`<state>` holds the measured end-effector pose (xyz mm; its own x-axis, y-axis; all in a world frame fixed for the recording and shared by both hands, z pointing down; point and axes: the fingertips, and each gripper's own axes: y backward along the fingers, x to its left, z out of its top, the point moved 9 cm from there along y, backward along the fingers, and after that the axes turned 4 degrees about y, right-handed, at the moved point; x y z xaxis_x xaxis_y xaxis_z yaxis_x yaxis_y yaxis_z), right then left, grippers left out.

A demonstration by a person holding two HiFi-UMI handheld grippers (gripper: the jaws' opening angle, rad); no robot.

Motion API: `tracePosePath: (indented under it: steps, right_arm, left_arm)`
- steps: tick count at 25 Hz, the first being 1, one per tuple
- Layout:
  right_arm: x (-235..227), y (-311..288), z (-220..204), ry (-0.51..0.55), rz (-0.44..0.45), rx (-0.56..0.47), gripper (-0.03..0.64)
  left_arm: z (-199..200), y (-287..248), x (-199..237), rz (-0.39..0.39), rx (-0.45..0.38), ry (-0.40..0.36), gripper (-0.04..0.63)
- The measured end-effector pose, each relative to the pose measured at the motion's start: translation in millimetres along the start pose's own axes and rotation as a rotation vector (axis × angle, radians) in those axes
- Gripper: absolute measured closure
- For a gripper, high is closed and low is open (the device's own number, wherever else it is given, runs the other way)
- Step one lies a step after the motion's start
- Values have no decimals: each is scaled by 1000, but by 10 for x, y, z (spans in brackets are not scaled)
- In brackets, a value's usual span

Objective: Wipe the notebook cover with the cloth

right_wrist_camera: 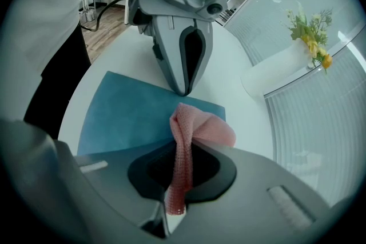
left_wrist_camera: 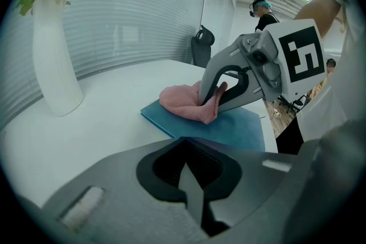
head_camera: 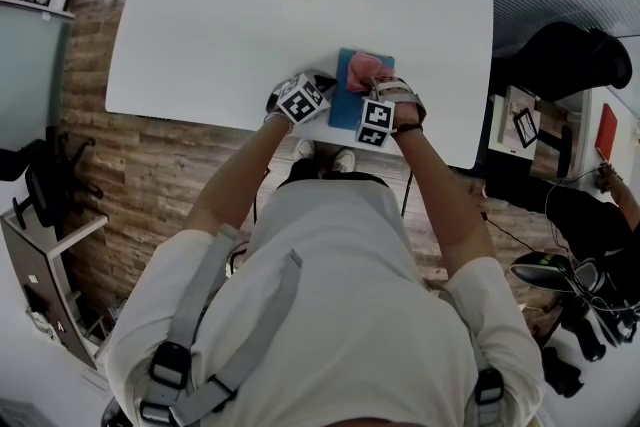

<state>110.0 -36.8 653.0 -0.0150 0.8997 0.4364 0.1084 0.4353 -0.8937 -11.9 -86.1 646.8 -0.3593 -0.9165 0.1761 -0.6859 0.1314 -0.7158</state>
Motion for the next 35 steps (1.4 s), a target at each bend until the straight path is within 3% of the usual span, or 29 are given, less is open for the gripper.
tracePosePath:
  steps: [35]
  right_arm:
    - [394, 227, 125, -6, 69, -30, 607]
  left_arm:
    - [-20, -16, -7, -1, 0, 1, 598]
